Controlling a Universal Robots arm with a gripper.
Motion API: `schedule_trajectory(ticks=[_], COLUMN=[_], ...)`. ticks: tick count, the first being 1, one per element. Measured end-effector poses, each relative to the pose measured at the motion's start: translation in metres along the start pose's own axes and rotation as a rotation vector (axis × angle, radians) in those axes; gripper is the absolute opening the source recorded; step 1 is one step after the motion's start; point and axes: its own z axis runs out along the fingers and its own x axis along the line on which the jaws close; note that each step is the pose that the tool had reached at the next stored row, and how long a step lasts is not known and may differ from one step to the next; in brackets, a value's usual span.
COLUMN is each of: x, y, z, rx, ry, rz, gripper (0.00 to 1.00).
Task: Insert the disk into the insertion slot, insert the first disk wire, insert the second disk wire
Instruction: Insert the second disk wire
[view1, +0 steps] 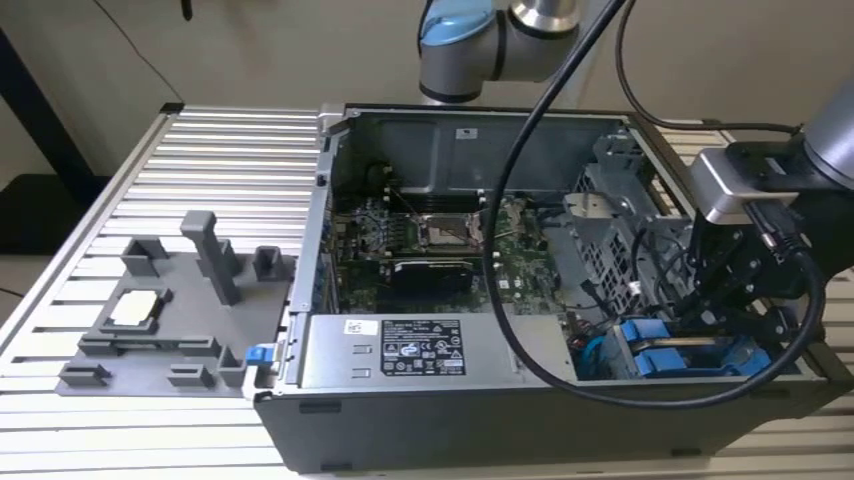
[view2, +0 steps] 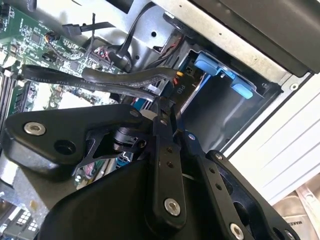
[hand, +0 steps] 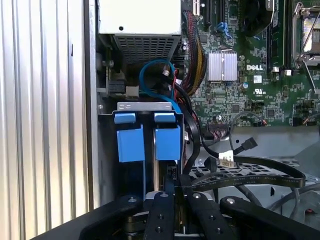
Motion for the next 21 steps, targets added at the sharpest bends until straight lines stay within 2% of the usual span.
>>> schedule_trajectory(ticks=[6, 7, 11, 15, 21], x=[-0.0001, 0.0000, -0.0007, -0.0005, -0.0026], y=[-0.0003, -0.0001, 0.0003, 0.0004, 0.0010], z=[0.0008, 0.0001, -0.0102, -0.0128, -0.0363], rx=[-0.0001, 0.0000, 0.0000, -0.0001, -0.0001], ry=[-0.0014, -0.0006, -0.0007, -0.0007, -0.0006], rz=[0.000, 0.000, 0.000, 0.000, 0.000], gripper=[0.17, 0.24, 0.24, 0.24, 0.24])
